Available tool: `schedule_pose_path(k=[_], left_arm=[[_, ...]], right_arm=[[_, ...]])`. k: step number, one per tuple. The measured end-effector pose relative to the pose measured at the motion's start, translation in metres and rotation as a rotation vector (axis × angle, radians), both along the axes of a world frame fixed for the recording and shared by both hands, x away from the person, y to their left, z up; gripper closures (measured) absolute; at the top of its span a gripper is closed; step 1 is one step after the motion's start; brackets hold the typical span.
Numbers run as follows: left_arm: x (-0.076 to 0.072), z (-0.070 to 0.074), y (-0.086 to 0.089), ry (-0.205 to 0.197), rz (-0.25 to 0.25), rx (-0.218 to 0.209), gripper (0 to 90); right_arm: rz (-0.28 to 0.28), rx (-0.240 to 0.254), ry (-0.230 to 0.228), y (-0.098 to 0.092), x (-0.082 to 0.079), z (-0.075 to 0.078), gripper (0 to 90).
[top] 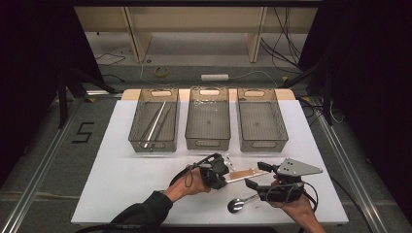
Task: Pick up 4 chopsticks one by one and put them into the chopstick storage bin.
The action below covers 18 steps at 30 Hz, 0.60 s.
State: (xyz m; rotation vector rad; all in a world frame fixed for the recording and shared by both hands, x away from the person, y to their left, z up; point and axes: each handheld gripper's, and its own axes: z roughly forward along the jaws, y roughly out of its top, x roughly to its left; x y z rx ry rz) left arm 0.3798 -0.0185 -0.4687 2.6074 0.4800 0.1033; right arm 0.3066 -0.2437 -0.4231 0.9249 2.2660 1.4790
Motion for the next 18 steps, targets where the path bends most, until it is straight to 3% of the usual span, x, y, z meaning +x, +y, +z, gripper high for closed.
schedule_pose_path(k=[8, 12, 18], left_arm=[[-0.0009, 0.001, -0.0026, -0.012, -0.017, 0.025, 80.5], [-0.0044, 0.0009, -0.0053, -0.039, -0.024, 0.036, 81.8], [-0.0032, 0.0013, -0.0044, -0.029, -0.024, 0.031, 83.2]], right_arm=[[-0.001, 0.001, -0.002, -0.0001, 0.0001, 0.0002, 26.6], [0.0, 0.001, -0.001, -0.0004, 0.0004, 0.0004, 26.7], [-0.006, -0.006, -0.007, -0.0023, 0.0013, 0.0006, 27.2]])
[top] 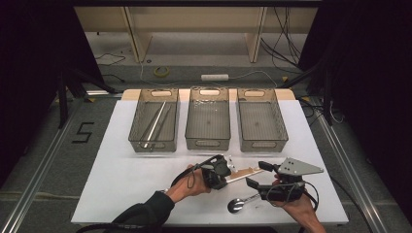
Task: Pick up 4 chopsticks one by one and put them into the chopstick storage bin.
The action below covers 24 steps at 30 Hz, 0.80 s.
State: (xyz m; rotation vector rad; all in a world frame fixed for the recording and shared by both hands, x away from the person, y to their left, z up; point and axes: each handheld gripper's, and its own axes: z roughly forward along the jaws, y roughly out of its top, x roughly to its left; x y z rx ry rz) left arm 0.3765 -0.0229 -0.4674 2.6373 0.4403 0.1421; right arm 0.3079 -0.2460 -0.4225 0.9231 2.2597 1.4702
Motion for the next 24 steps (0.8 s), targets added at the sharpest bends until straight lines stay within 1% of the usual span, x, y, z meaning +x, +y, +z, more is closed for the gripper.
schedule_pose_path(k=[3, 5, 7, 8, 10, 11, 14, 16, 17, 18, 19, 20, 22, 23, 24], left_arm=[[0.0, 0.0, 0.0, 0.003, 0.005, -0.005, 83.3], [0.001, 0.001, 0.001, 0.015, 0.002, -0.005, 83.3], [0.002, 0.001, 0.003, 0.036, -0.001, -0.008, 83.3], [0.002, 0.001, 0.004, 0.036, -0.003, -0.007, 83.3], [0.001, 0.002, 0.005, 0.036, -0.008, 0.007, 83.3], [0.0, 0.003, 0.006, 0.038, -0.004, 0.001, 83.4], [-0.002, 0.006, 0.007, 0.047, -0.02, 0.009, 83.4], [-0.004, 0.008, 0.01, 0.055, -0.022, 0.011, 83.4], [-0.004, 0.009, 0.011, 0.055, -0.029, 0.02, 83.3], [-0.005, 0.01, 0.012, 0.057, -0.022, 0.012, 83.4], [-0.004, 0.012, 0.013, 0.059, -0.03, 0.019, 83.3], [-0.004, 0.013, 0.014, 0.057, -0.029, 0.016, 83.3], [-0.006, 0.015, 0.015, 0.059, -0.026, 0.013, 83.3], [-0.006, 0.016, 0.016, 0.061, -0.026, 0.01, 83.4], [-0.006, 0.017, 0.016, 0.063, -0.027, 0.012, 83.4]], right_arm=[[-0.01, -0.006, 0.003, -0.005, 0.003, 0.0, 27.5], [-0.012, -0.008, 0.005, -0.007, 0.004, 0.0, 27.5], [-0.007, -0.026, 0.006, -0.007, 0.006, -0.001, 27.5], [-0.007, -0.026, 0.006, -0.007, 0.006, -0.001, 27.5], [0.004, -0.045, 0.008, -0.007, 0.007, -0.002, 27.6], [0.017, -0.055, 0.005, -0.006, 0.008, -0.002, 28.1], [0.057, -0.107, 0.008, -0.003, 0.012, -0.005, 28.9], [0.086, -0.157, 0.01, 0.001, 0.015, -0.008, 29.2], [0.103, -0.177, 0.01, 0.003, 0.017, -0.01, 29.7], [0.134, -0.213, 0.005, 0.008, 0.02, -0.013, 32.3], [0.156, -0.237, 0.001, 0.011, 0.022, -0.015, 33.5], [0.169, -0.262, -0.001, 0.014, 0.023, -0.017, 33.8], [0.203, -0.299, 0.0, 0.021, 0.027, -0.021, 34.5], [0.219, -0.321, -0.004, 0.024, 0.028, -0.024, 37.4], [0.219, -0.321, -0.004, 0.024, 0.028, -0.024, 37.4]])
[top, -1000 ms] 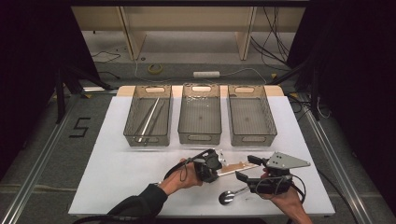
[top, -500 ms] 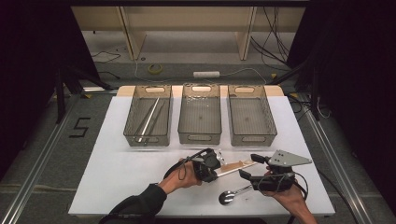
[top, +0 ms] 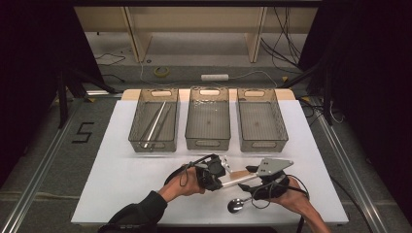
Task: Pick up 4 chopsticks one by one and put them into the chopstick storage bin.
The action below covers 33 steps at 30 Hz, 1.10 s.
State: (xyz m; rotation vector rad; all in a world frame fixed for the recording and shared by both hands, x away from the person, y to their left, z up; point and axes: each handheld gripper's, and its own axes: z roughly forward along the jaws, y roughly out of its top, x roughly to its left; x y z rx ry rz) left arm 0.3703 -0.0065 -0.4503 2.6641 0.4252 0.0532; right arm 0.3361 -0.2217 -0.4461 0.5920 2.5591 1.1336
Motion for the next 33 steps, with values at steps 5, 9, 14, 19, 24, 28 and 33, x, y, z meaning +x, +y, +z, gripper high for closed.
schedule_pose_path(k=[5, 9, 14, 19, 24, 28, 33], left_arm=[[0.0, 0.002, 0.001, 0.006, 0.002, 0.002, 83.3], [-0.001, 0.004, 0.001, 0.007, -0.006, 0.013, 83.3], [-0.002, 0.006, 0.001, 0.008, -0.011, 0.011, 83.3], [-0.002, 0.008, 0.002, 0.01, -0.01, 0.008, 83.3], [-0.002, 0.011, 0.002, 0.007, -0.023, 0.01, 83.3], [-0.002, 0.012, 0.001, 0.008, -0.03, 0.012, 83.3], [-0.003, 0.012, 0.001, 0.009, -0.023, 0.003, 83.3]], right_arm=[[0.068, -0.102, -0.008, 0.014, 0.004, -0.01, 43.3], [0.099, -0.159, -0.026, 0.021, 0.008, -0.016, 48.2], [0.13, -0.212, -0.041, 0.028, 0.013, -0.022, 53.4], [0.167, -0.246, -0.048, 0.032, 0.015, -0.026, 57.4], [0.191, -0.293, -0.065, 0.034, 0.016, -0.029, 64.4], [0.194, -0.304, -0.083, 0.035, 0.014, -0.03, 69.9], [0.216, -0.338, -0.126, 0.036, 0.012, -0.029, 74.5]])
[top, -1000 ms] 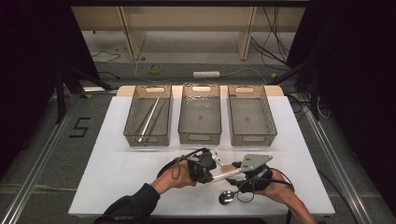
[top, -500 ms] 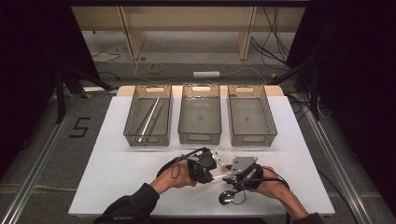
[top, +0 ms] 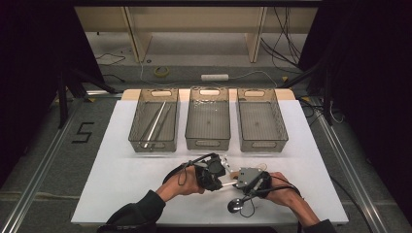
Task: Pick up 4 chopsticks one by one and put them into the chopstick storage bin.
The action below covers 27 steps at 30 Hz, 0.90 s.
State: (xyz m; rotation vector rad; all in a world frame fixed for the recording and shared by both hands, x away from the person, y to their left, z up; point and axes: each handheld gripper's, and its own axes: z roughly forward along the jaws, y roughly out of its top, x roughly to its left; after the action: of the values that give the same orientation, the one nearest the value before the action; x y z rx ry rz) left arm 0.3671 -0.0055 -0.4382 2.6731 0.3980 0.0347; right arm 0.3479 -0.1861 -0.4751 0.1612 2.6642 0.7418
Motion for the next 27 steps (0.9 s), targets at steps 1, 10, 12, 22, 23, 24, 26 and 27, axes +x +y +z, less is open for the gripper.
schedule_pose_path(k=[1, 10, 12, 22, 23, 24, 26, 27], left_arm=[[0.0, 0.0, 0.0, 0.0, 0.002, -0.007, 83.3], [0.0, 0.006, 0.004, -0.011, -0.005, -0.019, 82.4], [0.001, 0.007, 0.005, -0.019, 0.001, -0.024, 81.1], [0.001, 0.005, 0.005, -0.029, -0.03, -0.012, 79.4], [0.001, 0.006, 0.005, -0.028, -0.029, -0.01, 78.7], [0.001, 0.006, 0.005, -0.034, -0.036, -0.009, 78.7], [0.001, 0.007, 0.005, -0.032, -0.046, -0.002, 78.0], [0.001, 0.007, 0.005, -0.031, -0.049, 0.0, 77.2]], right_arm=[[0.004, -0.005, -0.007, 0.001, -0.001, 0.0, 75.3], [0.074, -0.047, -0.088, 0.0, -0.006, 0.008, 80.4], [0.097, -0.055, -0.083, 0.001, -0.008, 0.008, 83.0], [0.166, -0.116, -0.109, 0.004, -0.013, 0.01, 85.5], [0.173, -0.11, -0.123, 0.004, -0.013, 0.012, 85.6], [0.173, -0.11, -0.123, 0.004, -0.013, 0.012, 85.6], [0.186, -0.112, -0.136, 0.004, -0.013, 0.013, 85.6], [0.183, -0.112, -0.135, 0.004, -0.014, 0.014, 85.6]])
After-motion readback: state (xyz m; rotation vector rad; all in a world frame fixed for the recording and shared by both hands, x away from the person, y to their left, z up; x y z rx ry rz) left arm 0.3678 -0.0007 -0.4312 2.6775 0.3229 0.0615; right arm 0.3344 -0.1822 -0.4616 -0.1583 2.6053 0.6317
